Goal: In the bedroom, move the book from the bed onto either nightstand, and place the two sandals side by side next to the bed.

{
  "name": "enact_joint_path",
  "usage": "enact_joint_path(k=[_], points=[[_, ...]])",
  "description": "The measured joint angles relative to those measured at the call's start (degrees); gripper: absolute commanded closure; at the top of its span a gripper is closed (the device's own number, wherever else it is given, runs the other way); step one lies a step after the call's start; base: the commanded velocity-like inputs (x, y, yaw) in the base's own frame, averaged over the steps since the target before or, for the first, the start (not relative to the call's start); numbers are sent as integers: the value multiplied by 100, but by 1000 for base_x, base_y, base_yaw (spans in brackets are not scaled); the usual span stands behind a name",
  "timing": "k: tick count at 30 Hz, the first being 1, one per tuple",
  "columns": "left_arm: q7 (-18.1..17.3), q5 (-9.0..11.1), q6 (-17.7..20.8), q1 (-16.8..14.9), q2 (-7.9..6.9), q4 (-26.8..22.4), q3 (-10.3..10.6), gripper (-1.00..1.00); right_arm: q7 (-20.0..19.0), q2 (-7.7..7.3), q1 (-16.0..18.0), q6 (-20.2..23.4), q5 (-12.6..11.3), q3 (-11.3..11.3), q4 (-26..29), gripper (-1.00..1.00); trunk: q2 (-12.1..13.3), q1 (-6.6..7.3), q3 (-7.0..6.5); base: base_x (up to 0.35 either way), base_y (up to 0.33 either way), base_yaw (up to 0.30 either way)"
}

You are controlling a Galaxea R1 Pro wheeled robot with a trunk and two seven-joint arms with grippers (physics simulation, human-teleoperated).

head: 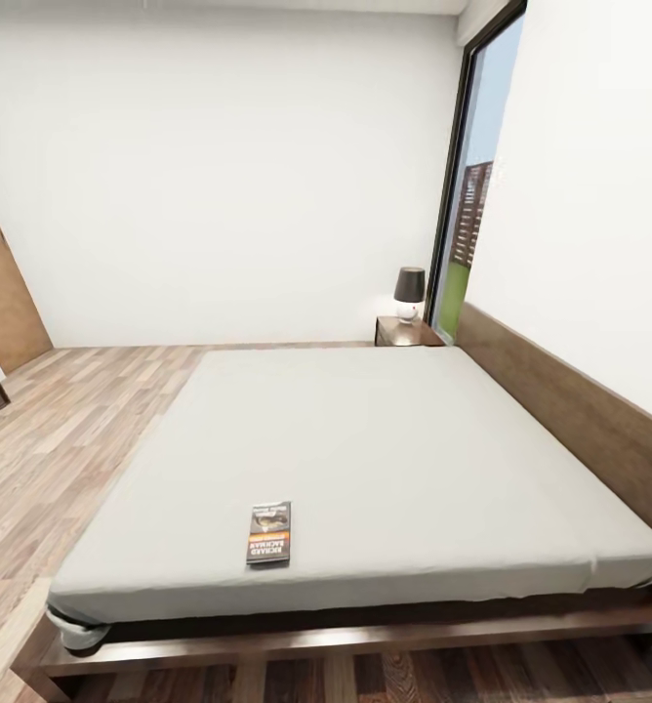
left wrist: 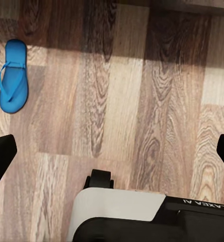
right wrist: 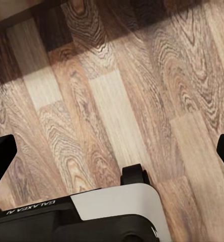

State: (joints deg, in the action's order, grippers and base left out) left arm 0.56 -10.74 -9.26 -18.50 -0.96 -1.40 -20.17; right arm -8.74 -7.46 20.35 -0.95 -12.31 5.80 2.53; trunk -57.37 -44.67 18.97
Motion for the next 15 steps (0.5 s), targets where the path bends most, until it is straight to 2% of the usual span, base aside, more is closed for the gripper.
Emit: enact_joint_path(k=[15], points=[[0, 0, 0, 0, 0, 0, 0, -100, 0, 0, 0, 0, 0, 0, 0, -100, 602, 330, -270, 0, 0, 0]])
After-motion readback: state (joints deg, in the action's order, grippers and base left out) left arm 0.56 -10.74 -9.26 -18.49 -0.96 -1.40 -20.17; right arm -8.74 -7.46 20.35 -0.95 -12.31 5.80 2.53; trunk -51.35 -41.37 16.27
